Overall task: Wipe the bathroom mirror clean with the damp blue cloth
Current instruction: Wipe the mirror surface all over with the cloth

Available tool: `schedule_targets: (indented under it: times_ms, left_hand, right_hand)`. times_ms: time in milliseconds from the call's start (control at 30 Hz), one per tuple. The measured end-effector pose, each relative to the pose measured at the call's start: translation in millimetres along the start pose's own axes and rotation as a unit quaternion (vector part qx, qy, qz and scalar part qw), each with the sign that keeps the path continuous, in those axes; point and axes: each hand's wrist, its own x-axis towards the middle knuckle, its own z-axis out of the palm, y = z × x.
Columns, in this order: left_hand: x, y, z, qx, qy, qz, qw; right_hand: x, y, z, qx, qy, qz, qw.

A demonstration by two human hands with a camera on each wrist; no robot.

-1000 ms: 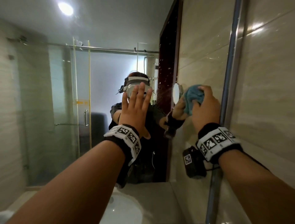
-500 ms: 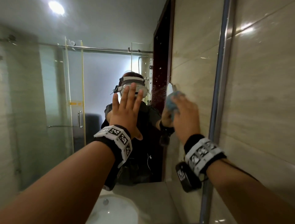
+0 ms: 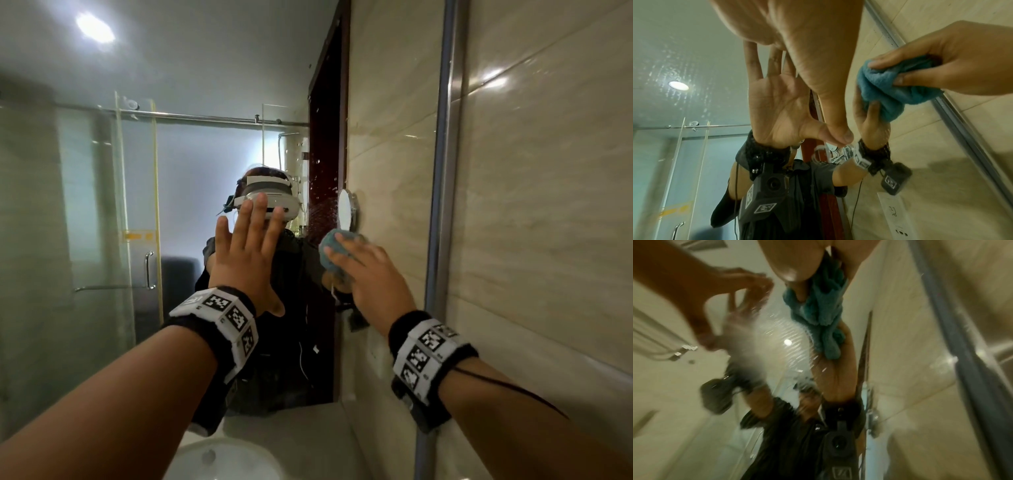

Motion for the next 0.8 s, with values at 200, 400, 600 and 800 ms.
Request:
schedule_targets:
  times_ms: [200,400,600,800]
  left_hand:
    - [0,-2,-1,-0.01,-0.007,0.005,1.0]
    - [-1,0,-1,-0.005,-0.001,0.002,1.0]
    - [1,-1,2,-0.002,-0.001,0.002,1.0]
    - [3,-1,2,0.006,0.002,0.005,1.0]
  right_hand:
    - [21,37,-28,0.112,0.151,0.274,0.943]
    - [-11,10,2,0.008,-0.006,0.032,0.999]
    - [7,44,-21,0.088,0.162,0.305,0.934]
    - [-26,-7,15,0.016,0.069,0.192,0.979]
